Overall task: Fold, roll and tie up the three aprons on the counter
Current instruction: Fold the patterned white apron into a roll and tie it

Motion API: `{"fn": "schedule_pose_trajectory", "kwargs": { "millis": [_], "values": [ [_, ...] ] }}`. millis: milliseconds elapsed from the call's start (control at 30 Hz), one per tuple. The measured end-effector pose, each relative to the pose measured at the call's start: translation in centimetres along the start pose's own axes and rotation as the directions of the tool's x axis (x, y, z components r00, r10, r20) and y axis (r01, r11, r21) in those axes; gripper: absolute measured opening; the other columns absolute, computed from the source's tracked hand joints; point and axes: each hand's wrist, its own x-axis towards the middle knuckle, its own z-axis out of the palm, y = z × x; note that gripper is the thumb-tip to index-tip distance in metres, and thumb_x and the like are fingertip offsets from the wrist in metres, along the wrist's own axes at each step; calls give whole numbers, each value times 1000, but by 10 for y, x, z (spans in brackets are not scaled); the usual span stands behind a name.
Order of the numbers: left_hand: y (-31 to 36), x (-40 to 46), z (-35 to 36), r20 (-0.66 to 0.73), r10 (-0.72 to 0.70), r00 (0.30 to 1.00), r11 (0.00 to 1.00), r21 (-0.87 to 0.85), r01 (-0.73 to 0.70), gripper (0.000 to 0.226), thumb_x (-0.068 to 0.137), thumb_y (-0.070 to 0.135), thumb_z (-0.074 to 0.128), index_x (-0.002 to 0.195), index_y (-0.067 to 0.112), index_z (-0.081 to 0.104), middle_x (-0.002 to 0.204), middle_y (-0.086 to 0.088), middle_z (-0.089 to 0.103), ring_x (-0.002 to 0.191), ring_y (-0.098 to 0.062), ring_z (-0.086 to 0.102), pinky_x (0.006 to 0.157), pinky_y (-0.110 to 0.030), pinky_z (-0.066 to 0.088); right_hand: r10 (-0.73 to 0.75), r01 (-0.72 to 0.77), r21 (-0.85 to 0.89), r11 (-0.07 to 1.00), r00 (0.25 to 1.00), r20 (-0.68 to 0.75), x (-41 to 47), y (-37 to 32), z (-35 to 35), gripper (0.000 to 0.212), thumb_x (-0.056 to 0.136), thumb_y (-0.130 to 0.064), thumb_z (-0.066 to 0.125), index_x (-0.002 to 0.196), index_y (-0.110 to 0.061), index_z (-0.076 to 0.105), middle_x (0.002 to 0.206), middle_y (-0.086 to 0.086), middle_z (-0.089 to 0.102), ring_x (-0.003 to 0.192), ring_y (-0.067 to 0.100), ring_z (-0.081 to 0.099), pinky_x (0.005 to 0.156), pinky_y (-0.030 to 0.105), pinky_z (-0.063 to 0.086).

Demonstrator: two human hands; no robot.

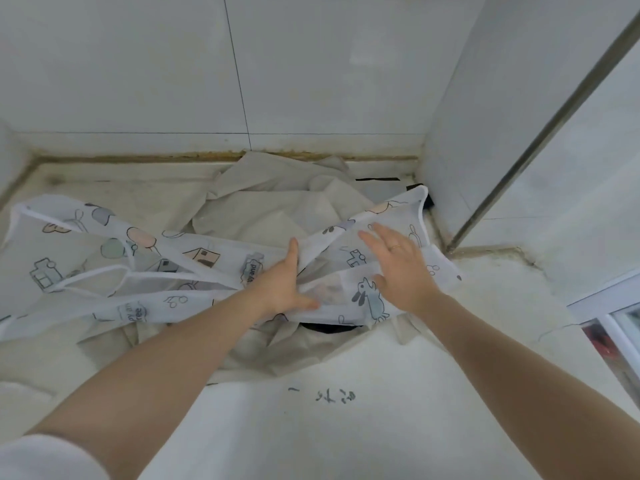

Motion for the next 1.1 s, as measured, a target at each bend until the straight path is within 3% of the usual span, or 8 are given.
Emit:
{"fn": "schedule_pose_trajectory", "kwargs": {
  "millis": [200, 267, 367, 467, 667, 867, 1000, 1100],
  "values": [
    [-11, 11, 0, -56, 231, 971, 951, 223, -213, 92, 84, 25, 60, 149, 29, -4, 150, -7, 29, 140, -25, 23, 113, -51, 21, -63, 32, -275, 961, 993, -103, 24, -5, 0, 103, 84, -1, 50, 141, -33, -29, 151, 5, -32, 142, 30, -22, 107, 51, -23],
    [-18, 8, -2, 2, 293, 956, 887, 373, -272, 85, 86, 21, 56, 148, 36, 0, 158, 2, 9, 146, -17, 1, 117, -49, 0, -61, 42, -394, 918, 997, -36, 36, -2, -3, 93, 87, -4, 47, 147, -27, -20, 157, 8, -14, 144, 31, -17, 103, 54, -25],
    [-26, 14, -6, 73, 302, 951, 807, 511, -295, 85, 80, 30, 61, 147, 34, 10, 158, 7, -9, 145, -17, -11, 115, -44, -9, -52, 91, -426, 900, 993, 102, 50, 3, -12, 56, 87, -6, 48, 139, -18, 32, 132, 5, 45, 134, 28, 32, 114, 52, -6],
    [-30, 26, -10, 108, 212, 971, 766, 599, -233, 89, 75, 45, 63, 146, 18, 17, 158, -3, -6, 145, -23, -7, 116, -44, -8, -102, 178, -405, 897, 974, 203, 52, 4, -18, 45, 83, 4, 47, 125, -12, 42, 113, 5, 53, 97, 25, 57, 82, 34, 39],
    [-37, 33, -29, 10, 168, 986, 751, 647, -134, 73, 74, 65, 57, 124, 14, 39, 129, -4, 37, 121, -23, 34, 106, -33, 26, -45, 112, -443, 890, 986, 159, 39, 10, -23, 57, 85, 5, 45, 136, -13, 30, 124, 15, 41, 48, 18, 33, 45, 29, 34],
    [-55, 30, -47, -146, 102, 984, 773, 634, 14, 79, 72, 68, 55, 126, 14, 34, 132, -5, 35, 121, -23, 35, 102, -33, 31, 7, 56, -514, 856, 993, 120, 49, -7, -1, 65, 93, -9, 38, 149, -15, 5, 139, 15, 31, 99, 27, 53, 79, 32, 40],
    [-60, 28, -54, -121, -1, 993, 741, 667, 82, 93, 76, 68, 50, 142, 10, 19, 155, -8, -12, 143, -30, -2, 114, -47, 3, 48, -30, -547, 837, 999, 19, 62, -9, 8, 68, 96, -12, 30, 150, -16, -11, 156, 14, 7, 137, 34, 21, 113, 44, 17],
    [-42, 35, -50, -58, 152, 987, 798, 596, -87, 99, 78, 58, 55, 149, 13, 2, 155, -6, -22, 143, -28, -14, 114, -46, -8, 351, -383, -224, 896, 921, -168, 65, -2, 11, 75, 93, -9, 37, 149, -15, -12, 158, 12, -8, 145, 34, -3, 117, 46, -5]
  ]
}}
